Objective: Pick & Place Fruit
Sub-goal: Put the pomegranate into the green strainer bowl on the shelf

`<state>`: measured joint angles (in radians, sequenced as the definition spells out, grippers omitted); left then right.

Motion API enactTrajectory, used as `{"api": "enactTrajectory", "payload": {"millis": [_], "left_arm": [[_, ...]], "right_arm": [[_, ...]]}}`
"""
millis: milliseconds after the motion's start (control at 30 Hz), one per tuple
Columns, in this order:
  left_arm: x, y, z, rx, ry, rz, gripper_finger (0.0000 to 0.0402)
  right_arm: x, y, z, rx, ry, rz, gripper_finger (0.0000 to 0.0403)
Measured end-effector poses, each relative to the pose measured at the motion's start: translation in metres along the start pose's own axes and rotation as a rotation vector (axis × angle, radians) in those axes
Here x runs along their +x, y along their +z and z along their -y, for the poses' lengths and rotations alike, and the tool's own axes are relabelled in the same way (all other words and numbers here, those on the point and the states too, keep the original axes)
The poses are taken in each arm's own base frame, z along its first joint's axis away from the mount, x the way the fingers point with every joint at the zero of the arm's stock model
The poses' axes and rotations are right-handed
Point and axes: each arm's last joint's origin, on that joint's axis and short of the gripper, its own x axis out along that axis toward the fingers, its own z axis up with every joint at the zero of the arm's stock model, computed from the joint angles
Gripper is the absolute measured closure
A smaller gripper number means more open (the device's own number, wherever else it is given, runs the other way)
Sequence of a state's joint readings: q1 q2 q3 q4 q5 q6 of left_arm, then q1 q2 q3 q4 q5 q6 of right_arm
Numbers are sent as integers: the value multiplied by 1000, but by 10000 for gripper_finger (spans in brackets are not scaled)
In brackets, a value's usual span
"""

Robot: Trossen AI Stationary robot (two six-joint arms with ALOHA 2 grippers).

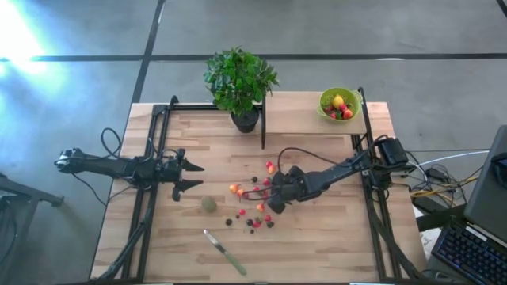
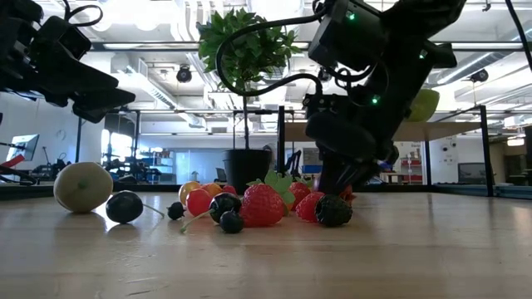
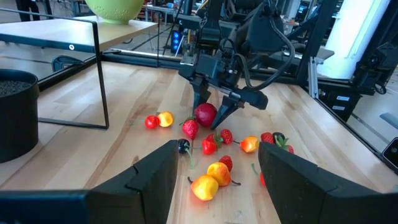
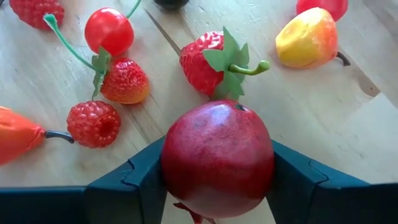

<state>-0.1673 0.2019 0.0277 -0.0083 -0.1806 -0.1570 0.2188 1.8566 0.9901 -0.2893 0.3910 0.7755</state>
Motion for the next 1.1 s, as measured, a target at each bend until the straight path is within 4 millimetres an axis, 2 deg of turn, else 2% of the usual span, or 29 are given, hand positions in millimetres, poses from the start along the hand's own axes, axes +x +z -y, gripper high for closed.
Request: {"api": "enactTrajectory", "payload": {"millis": [233,467,667,867,1100], "left_arm": [[0,0,0,0,0,0,172],[0,0,0,0,0,0,172],[0,0,0,0,0,0,172],[0,0,0,0,0,0,172],[0,0,0,0,0,0,172]], "right_arm": [[-18,4,6,-29,-6,-12,206],[-67,24,29,-52,-48,71,198],[-124,50,67,-9,-53,223,201],[-175,69,117,64,-44,389,208],[-207,75,170,158,-143,498,198]]}}
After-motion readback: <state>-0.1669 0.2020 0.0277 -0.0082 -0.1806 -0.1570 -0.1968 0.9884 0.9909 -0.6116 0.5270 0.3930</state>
